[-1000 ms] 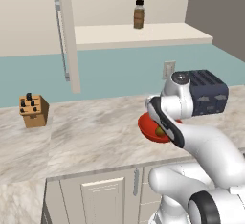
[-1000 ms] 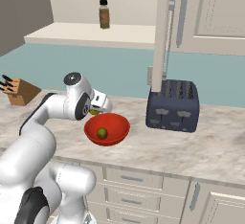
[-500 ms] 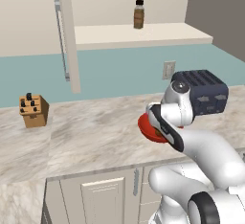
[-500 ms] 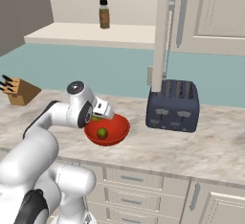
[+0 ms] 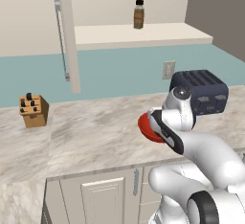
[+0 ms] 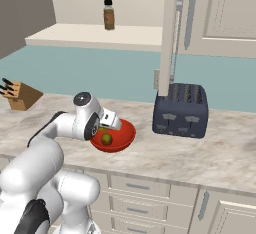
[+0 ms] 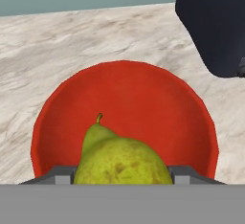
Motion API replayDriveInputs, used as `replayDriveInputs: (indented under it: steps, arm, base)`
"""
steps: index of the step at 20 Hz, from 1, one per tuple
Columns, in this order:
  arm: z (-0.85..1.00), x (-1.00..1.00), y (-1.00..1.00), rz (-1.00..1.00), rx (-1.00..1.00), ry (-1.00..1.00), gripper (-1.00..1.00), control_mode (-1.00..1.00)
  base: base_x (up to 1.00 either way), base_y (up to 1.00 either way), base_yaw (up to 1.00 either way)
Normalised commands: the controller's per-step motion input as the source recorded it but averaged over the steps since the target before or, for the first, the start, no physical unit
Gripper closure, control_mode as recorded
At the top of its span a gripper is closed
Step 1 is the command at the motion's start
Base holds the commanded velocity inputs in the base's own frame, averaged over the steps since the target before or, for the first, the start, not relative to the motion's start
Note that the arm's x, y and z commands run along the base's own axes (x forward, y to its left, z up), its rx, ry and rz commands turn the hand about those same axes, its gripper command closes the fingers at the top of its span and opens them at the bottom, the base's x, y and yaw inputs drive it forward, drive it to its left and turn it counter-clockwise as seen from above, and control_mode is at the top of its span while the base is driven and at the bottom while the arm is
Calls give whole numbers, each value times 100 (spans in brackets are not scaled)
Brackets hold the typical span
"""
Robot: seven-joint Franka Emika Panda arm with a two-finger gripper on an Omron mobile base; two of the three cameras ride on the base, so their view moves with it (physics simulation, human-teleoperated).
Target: Open the cabinet. Pick the pear and mango from the cabinet and place them into the bowl. Then close the cabinet.
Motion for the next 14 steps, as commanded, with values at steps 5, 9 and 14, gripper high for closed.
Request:
replayDriveInputs:
  steps: [5, 9, 14]
  arm:
    - [-11, 0, -6, 0, 0, 0, 100, -100]
    - [-7, 0, -4, 0, 0, 0, 100, -100]
    - [-3, 0, -2, 0, 0, 0, 100, -100]
  base:
    - [0, 0, 0]
    - [0, 0, 0]
    - [0, 0, 0]
